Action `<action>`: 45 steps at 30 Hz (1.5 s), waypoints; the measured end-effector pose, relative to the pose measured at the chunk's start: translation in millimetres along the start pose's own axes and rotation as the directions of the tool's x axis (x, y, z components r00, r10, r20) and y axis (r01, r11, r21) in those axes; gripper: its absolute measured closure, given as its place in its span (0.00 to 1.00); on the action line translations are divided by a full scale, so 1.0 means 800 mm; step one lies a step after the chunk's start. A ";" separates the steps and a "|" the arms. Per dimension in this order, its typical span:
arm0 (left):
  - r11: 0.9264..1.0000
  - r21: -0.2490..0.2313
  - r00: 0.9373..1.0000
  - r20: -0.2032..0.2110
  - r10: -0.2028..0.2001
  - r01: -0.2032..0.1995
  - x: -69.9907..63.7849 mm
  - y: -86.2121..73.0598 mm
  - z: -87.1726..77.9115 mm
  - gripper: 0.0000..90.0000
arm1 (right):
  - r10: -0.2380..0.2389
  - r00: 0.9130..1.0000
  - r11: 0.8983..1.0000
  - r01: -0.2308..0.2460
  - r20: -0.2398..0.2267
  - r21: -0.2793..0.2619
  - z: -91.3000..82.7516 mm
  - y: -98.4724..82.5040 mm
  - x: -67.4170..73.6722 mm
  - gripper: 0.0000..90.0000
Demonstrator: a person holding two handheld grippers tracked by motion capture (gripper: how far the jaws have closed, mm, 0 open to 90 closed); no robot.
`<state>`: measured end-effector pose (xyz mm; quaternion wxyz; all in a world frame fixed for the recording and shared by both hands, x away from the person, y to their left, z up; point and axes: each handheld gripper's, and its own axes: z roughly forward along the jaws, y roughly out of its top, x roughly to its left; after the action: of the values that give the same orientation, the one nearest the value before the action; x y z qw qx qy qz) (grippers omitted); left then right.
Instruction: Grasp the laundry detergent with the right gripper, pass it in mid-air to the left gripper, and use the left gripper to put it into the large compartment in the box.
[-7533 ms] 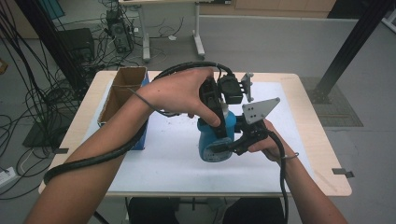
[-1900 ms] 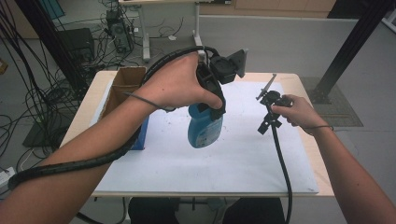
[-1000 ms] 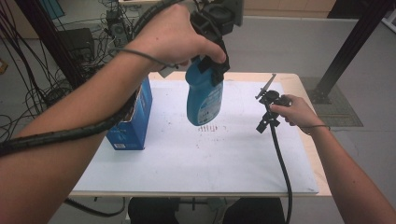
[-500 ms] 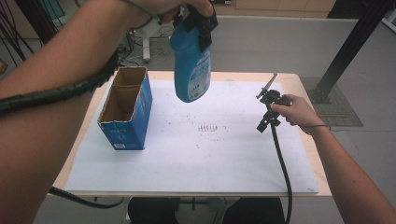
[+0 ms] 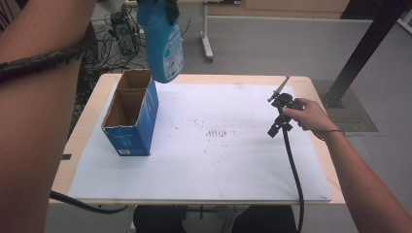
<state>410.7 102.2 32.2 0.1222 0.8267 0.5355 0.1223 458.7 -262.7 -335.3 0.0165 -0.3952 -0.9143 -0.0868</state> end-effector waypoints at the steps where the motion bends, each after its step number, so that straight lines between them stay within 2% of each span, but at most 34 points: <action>1: 1.000 -0.001 1.000 -0.004 -0.010 0.010 0.005 -0.001 0.000 0.42 | 0.001 1.000 1.000 -0.001 -0.001 -0.001 0.000 0.000 0.000 0.04; 6: 0.997 -0.002 0.996 -0.034 -0.079 0.079 0.035 -0.005 0.006 0.42 | -0.002 1.000 1.000 0.002 -0.004 -0.001 0.001 0.001 0.000 0.04; 8: 0.996 0.002 0.995 -0.040 -0.094 0.094 0.045 -0.007 0.010 0.42 | -0.001 1.000 1.000 0.001 -0.003 -0.003 0.001 0.001 0.000 0.04; 15: 0.985 0.008 0.983 -0.062 -0.172 0.173 0.079 -0.016 0.024 0.42 | -0.008 1.000 1.000 0.008 -0.007 -0.006 0.002 0.000 -0.002 0.04; 20: 0.978 0.011 0.976 -0.068 -0.206 0.207 0.099 -0.021 0.035 0.42 | -0.004 1.000 1.000 0.004 -0.003 -0.003 0.002 0.001 -0.002 0.04; 24: 0.973 0.000 0.971 -0.068 -0.231 0.231 0.110 -0.024 0.041 0.42 | -0.005 1.000 1.000 0.005 -0.005 -0.001 0.002 0.001 -0.002 0.04; 33: 0.965 0.004 0.960 -0.096 -0.261 0.263 0.126 -0.033 0.061 0.42 | 0.005 1.000 1.000 -0.005 -0.017 -0.008 0.003 0.000 -0.002 0.04; 45: 0.954 0.034 0.951 -0.097 -0.295 0.299 0.141 -0.053 0.108 0.42 | -0.008 1.000 1.000 0.008 -0.019 -0.010 0.005 0.003 0.001 0.04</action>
<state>447.9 216.1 -55.3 0.0946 0.7330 0.6615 0.1270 459.7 -260.0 -338.5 0.0231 -0.3908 -0.9153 -0.0951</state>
